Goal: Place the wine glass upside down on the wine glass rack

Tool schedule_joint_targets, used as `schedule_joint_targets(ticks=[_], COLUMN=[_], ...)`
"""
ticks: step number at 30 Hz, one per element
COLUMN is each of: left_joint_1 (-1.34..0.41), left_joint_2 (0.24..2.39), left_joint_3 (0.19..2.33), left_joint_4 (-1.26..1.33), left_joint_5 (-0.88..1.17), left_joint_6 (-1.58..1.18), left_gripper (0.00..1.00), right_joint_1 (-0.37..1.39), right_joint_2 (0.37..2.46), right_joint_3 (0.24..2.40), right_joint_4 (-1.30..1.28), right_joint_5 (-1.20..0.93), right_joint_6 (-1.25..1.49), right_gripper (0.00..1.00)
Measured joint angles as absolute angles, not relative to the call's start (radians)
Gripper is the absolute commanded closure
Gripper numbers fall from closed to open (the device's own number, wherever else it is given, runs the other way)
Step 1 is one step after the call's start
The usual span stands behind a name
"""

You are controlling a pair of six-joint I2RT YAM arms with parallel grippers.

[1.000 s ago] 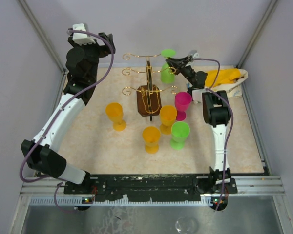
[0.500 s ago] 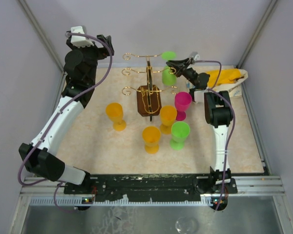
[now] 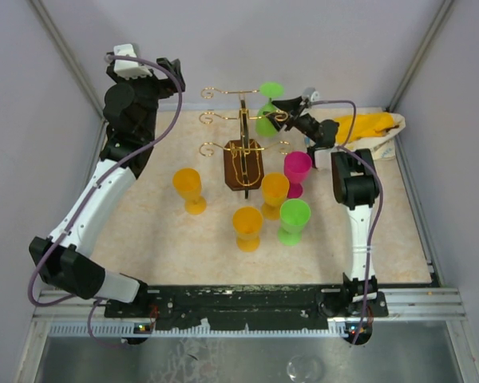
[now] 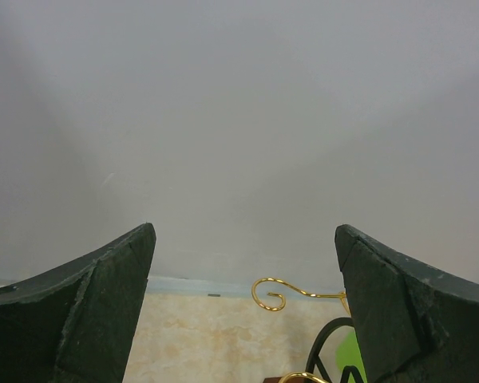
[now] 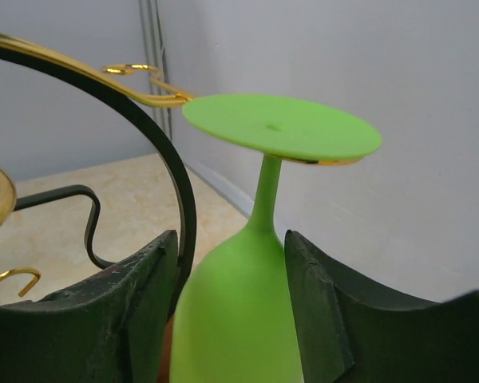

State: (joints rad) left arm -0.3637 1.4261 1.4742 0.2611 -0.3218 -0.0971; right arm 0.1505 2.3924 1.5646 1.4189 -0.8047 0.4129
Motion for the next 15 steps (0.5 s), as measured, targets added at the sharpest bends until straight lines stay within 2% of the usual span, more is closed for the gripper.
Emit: schedule_joint_targets(ticks=[15], left_joint_1=[-0.364], left_joint_2=[1.421], left_joint_3=[1.472], left_joint_4=[0.26], left_joint_5=[-0.325], left_joint_6=[-0.109], left_gripper=[0.01], right_joint_1=[0.111], right_joint_2=[2.314], right_joint_3=[1.47], right_joint_4=[1.4], right_joint_5=[-0.781], right_joint_6=[0.386], right_gripper=[0.36])
